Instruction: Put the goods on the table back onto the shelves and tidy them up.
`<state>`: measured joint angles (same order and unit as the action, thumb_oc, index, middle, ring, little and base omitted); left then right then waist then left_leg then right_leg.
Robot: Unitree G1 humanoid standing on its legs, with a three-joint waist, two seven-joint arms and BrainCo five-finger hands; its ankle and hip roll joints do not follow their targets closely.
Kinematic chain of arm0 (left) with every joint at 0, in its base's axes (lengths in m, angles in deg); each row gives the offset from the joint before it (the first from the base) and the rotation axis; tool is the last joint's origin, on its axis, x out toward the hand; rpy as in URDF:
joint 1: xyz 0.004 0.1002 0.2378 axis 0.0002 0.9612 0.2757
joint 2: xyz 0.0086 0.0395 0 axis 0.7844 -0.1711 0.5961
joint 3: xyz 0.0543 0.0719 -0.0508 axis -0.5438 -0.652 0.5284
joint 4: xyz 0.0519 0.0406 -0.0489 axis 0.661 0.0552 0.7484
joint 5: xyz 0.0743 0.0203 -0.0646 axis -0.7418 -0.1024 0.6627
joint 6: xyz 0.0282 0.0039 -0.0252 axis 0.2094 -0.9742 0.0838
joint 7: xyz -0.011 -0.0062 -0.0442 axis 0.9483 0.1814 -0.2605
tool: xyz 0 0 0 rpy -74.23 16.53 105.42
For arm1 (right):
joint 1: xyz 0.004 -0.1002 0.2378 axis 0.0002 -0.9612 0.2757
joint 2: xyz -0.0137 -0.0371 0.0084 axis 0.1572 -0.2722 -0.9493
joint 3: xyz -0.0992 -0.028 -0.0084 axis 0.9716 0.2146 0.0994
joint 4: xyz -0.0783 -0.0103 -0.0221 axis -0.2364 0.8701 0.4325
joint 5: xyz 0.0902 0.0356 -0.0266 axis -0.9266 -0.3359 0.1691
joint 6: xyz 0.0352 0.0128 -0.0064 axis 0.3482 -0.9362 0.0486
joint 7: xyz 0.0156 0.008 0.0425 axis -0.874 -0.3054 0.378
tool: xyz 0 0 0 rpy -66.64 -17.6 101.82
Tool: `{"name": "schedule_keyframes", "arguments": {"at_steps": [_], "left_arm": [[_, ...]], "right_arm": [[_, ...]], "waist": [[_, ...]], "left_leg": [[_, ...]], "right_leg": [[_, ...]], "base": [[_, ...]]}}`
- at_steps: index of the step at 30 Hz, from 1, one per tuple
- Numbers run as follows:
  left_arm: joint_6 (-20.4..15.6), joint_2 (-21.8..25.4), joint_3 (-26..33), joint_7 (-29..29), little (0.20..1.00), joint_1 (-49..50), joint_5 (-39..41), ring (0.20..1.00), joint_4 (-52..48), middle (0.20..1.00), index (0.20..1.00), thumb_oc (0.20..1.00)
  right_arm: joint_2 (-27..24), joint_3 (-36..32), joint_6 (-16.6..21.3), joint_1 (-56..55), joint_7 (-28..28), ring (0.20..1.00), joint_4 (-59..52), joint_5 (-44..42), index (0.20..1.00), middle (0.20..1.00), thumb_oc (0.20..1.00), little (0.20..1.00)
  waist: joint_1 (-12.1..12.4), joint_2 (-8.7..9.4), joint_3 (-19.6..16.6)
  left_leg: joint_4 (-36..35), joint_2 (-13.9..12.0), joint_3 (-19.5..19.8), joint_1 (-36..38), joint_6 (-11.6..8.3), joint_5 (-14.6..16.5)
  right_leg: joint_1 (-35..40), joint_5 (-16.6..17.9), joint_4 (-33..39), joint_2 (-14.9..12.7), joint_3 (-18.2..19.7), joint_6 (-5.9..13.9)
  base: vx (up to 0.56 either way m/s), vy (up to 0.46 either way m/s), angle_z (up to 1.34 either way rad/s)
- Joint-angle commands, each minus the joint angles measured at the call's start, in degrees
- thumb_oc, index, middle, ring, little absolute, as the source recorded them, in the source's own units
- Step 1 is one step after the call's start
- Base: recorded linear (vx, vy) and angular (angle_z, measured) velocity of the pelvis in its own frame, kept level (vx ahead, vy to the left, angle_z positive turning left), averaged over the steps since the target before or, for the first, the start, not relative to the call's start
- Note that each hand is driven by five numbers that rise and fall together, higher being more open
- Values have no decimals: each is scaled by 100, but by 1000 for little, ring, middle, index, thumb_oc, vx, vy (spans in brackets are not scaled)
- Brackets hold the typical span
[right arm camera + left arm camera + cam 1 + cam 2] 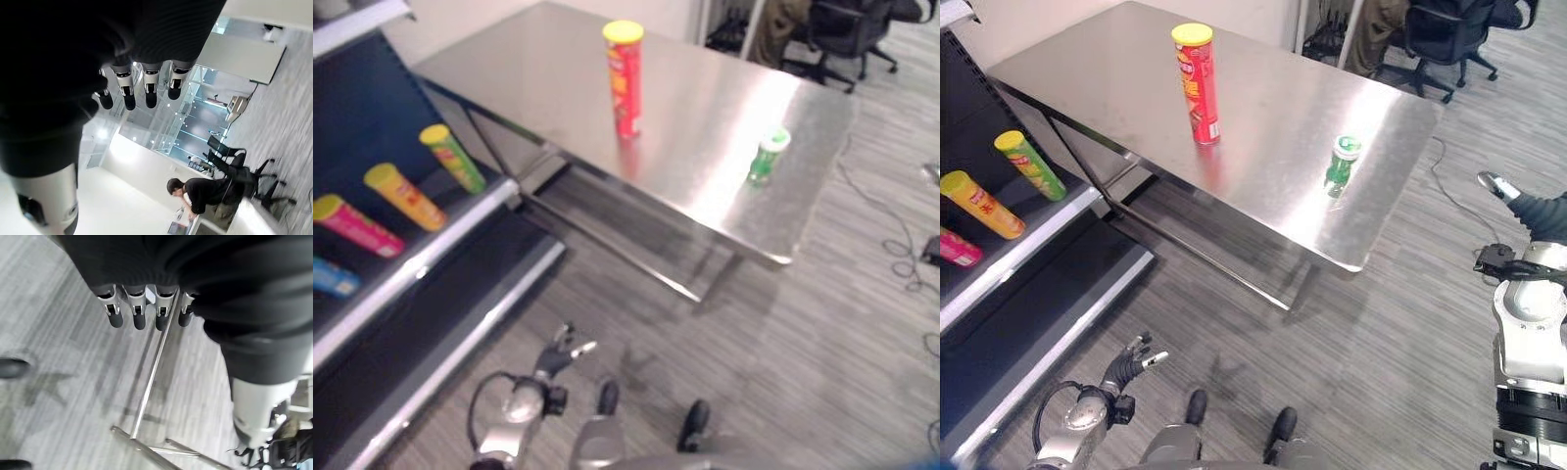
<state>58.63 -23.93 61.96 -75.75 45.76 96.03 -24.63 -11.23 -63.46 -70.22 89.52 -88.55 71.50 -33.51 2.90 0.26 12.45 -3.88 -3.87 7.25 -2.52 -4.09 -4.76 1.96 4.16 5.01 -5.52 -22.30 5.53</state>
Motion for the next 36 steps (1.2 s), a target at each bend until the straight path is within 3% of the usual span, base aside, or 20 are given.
{"name": "schedule_keyframes", "arguments": {"at_steps": [1, 5, 7, 9, 12, 15, 16, 17, 19, 20, 22, 29, 36], "left_arm": [[-208, 413, 313, 4, 1000, -179, -327, 1000, 96, 1000, 1000, 1000], [-198, 418, 398, -38, 1000, -134, -344, 1000, 262, 1000, 1000, 1000], [-177, 432, 421, -18, 1000, -33, -361, 1000, 356, 1000, 1000, 1000], [-144, 437, 457, -62, 1000, -44, -401, 1000, 609, 1000, 1000, 1000], [-137, 462, 486, -78, 1000, -19, -422, 1000, 623, 1000, 1000, 1000], [-138, 476, 567, -70, 1000, 67, -341, 1000, 512, 1000, 1000, 1000], [-146, 472, 555, -83, 1000, 60, -312, 1000, 462, 1000, 1000, 1000], [-144, 467, 561, -83, 1000, 65, -312, 1000, 459, 1000, 1000, 1000], [-142, 453, 534, -146, 1000, 26, -320, 1000, 431, 1000, 1000, 1000], [-179, 481, 463, -90, 1000, -34, -352, 1000, 259, 1000, 1000, 1000], [-189, 470, 426, -108, 1000, -78, -357, 1000, 146, 1000, 1000, 1000], [-224, 431, 396, -151, 1000, -66, -310, 1000, -144, 1000, 1000, 1000], [-229, 432, 396, -114, 1000, 12, -341, 1000, -173, 1000, 1000, 1000]], "right_arm": [[-216, -46, 262, 314, 48, 1000, -20, 8, 1000, 1000, 1000, 1000], [-235, 163, 129, 388, 84, 1000, 357, 64, 1000, 1000, 1000, 1000], [-300, 283, 9, 352, 172, 1000, 571, 119, 1000, 1000, 1000, 1000], [-420, 385, -118, 344, 245, 1000, 830, 170, 1000, 1000, 1000, 1000], [-453, 453, -114, 357, 268, 1000, 986, 142, 1000, 1000, 1000, 1000], [-604, 542, -181, 405, 362, 1000, 1128, 162, 1000, 1000, 1000, 1000], [-662, 603, -194, 475, 363, 1000, 1190, 134, 1000, 1000, 1000, 1000], [-667, 615, -191, 487, 361, 1000, 1200, 132, 1000, 1000, 1000, 1000], [-731, 604, -159, 493, 226, 1000, 1294, 138, 1000, 1000, 1000, 1000], [-773, 519, -198, 377, 281, 1000, 1244, 184, 1000, 1000, 1000, 1000], [-728, 299, -192, 304, 177, 1000, 1073, 134, 1000, 1000, 1000, 1000], [-668, -268, -107, -49, -15, 1000, 924, 18, 1000, 1000, 1000, 1000], [-659, 95, -69, 54, 438, 1000, 1290, -481, 1000, 1000, 1000, 1000]], "waist": [[80, 285, -261], [166, 264, -209], [196, 212, -154], [154, 157, -14], [170, 118, 51], [179, 115, 75], [150, 171, 126], [146, 144, 120], [59, 190, 196], [33, 256, 200], [7, 347, 217], [-83, 329, -7], [-50, 334, -44]], "left_leg": [[-76, 259, -106, 368, 165, 837], [-56, 390, -142, 483, 263, 913], [-34, 523, -100, 678, 378, 1001], [55, 623, 67, 829, 499, 1048], [107, 597, 131, 881, 526, 1094], [38, 494, 233, 979, 493, 1138], [16, 486, 348, 1017, 464, 1171], [7, 450, 347, 1028, 454, 1188], [3, 429, 531, 1112, 445, 1271], [118, 475, 674, 1090, 397, 1321], [126, 464, 791, 1072, 334, 1362], [56, 101, 1038, 932, 146, 1297], [-67, 4, 973, 946, 78, 1230]], "right_leg": [[-93, -233, -277, -541, 806, 657], [-150, -200, -514, -755, 866, 762], [-232, -73, -1126, -1078, 921, 817], [-423, 283, -1913, -1278, 1081, 714], [-605, 336, -2239, -1336, 1127, 664], [-811, 49, -1747, -981, 1236, 608], [-1007, -22, -1212, -724, 1369, 669], [-979, -8, -1170, -688, 1353, 659], [-1281, 130, -770, -345, 1614, 775], [-1173, 12, -489, -277, 1778, 817], [-1071, 152, -513, -269, 1849, 748], [-794, 129, -349, -296, 1314, 662], [-669, 96, -223, -300, 1186, 641]], "base": [[32, 118, -10], [42, 195, -21], [76, 263, -12], [52, 195, 7], [43, 60, 34], [142, -72, 18], [149, -96, 17], [161, -117, 8], [190, -94, 18], [207, -79, 45], [135, -109, 104], [125, -109, 67], [17, -8, 1]]}}
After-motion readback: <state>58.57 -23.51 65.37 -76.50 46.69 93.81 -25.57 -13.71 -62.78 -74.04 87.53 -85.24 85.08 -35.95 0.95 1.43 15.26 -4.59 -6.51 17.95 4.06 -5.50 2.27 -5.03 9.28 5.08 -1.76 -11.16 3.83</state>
